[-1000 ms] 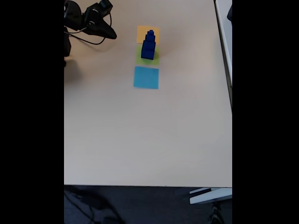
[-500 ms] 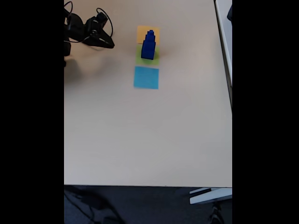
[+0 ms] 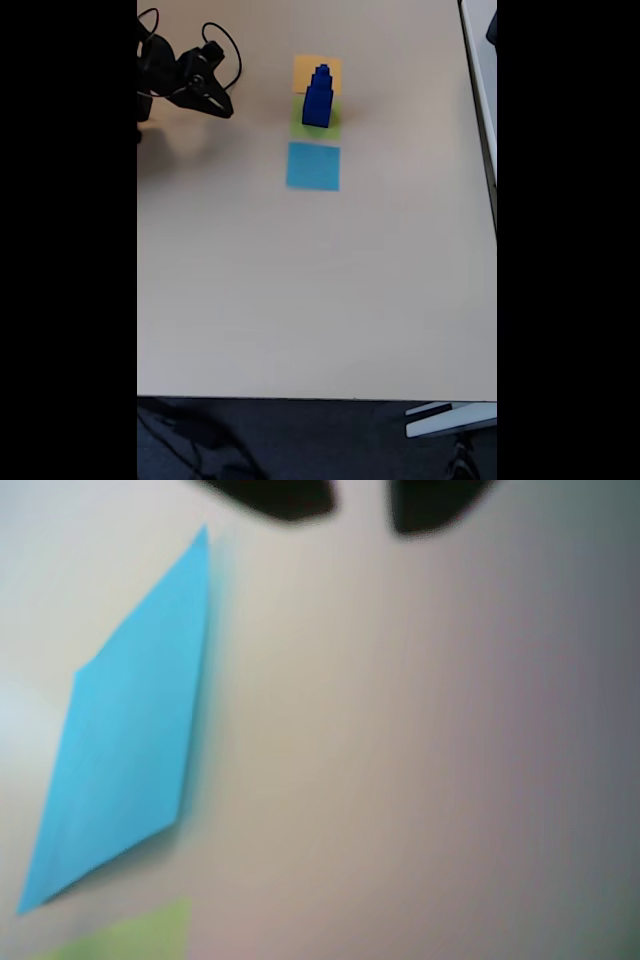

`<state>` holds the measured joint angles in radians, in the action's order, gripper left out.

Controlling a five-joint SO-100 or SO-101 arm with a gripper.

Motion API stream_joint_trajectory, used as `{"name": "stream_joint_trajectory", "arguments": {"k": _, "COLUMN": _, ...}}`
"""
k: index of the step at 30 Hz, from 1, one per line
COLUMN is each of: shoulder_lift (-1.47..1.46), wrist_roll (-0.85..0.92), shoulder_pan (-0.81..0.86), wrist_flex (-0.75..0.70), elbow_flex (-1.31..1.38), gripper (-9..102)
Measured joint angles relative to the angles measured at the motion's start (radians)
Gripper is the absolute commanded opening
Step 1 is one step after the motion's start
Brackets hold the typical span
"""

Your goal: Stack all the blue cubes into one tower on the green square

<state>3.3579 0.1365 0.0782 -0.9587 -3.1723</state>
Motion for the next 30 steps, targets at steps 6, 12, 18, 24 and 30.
{"name": "stream_joint_trajectory", "arguments": {"k": 6, "shoulder_lift": 0.0, "wrist_roll": -0.002, "shoulder_pan": -0.005, "wrist_flex": 0.0, "elbow_flex": 0.0, "gripper": 0}}
{"name": "stream_joint_trajectory", "arguments": {"k": 12, "shoulder_lift": 0.0, "wrist_roll": -0.021, "shoulder_pan": -0.02, "wrist_flex": 0.0, "elbow_flex": 0.0, "gripper": 0}}
{"name": "stream_joint_trajectory", "arguments": {"k": 18, "shoulder_lift": 0.0, "wrist_roll": -0.021, "shoulder_pan": -0.02, "wrist_flex": -0.011, "elbow_flex": -0.002, "gripper": 0}}
{"name": "stream_joint_trajectory", "arguments": {"k": 24, "shoulder_lift": 0.0, "wrist_roll": -0.021, "shoulder_pan": -0.02, "wrist_flex": -0.018, "elbow_flex": -0.002, "gripper": 0}}
{"name": "stream_joint_trajectory", "arguments": {"k": 30, "shoulder_lift": 0.0, "wrist_roll": -0.021, "shoulder_pan": -0.02, "wrist_flex": -0.018, "elbow_flex": -0.002, "gripper": 0}}
